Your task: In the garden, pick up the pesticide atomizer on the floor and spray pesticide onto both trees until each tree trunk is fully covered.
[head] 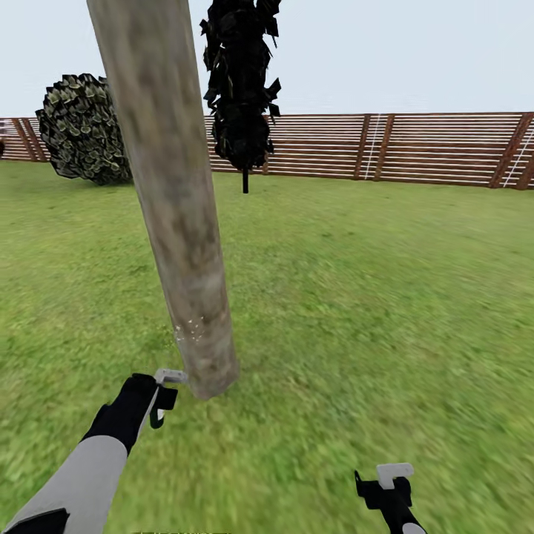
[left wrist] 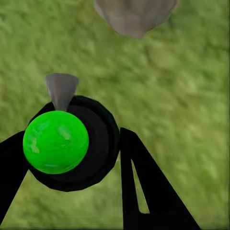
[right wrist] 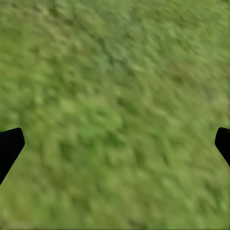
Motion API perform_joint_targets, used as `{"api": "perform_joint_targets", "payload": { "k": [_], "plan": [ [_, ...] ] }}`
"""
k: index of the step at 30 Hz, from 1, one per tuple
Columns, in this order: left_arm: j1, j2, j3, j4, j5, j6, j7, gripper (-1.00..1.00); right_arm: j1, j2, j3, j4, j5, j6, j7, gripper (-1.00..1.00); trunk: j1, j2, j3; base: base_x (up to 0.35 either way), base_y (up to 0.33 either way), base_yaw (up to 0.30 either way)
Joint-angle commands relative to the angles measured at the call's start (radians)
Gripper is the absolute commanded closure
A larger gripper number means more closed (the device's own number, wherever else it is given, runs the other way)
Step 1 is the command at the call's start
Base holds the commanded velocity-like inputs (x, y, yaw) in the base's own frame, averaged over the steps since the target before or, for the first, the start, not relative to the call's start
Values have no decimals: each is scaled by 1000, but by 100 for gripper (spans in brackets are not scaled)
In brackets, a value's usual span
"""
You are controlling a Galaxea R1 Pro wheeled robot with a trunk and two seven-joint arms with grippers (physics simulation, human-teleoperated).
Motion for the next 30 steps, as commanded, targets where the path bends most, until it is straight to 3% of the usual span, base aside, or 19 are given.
{"api": "perform_joint_targets", "payload": {
  "k": [1, 8, 12, 17, 22, 30],
  "plan": [
    [-1, -1, 3, 1, -12, 2, -9, 100, -1, 0, -7, 1, 10, -3, -3, -100, 0, 0, -1, 0, 0, 243],
    [2, 13, 6, 11, -17, 0, 0, 100, -1, 0, -7, 1, 10, -3, -4, -100, 0, 0, -1, 0, 0, 230],
    [8, 1, -1, 51, -14, -1, -15, 100, -1, 0, -8, 1, 10, -3, -4, -100, 0, 0, -1, 0, 0, 22],
    [-2, -10, -45, 74, -15, 20, -63, 100, -1, 0, -7, 1, 10, -3, -4, -100, 0, 0, -1, 0, 0, 1],
    [-92, -13, -74, 64, -18, 195, -72, 100, -1, -1, -7, 1, 10, -3, -4, -100, 0, 0, -1, 0, 0, 0],
    [-96, -13, -73, 62, -14, 219, -76, 100, -1, -1, -7, 1, 11, -3, -4, -100, 0, 0, -1, 0, -24, 0]
  ]
}}
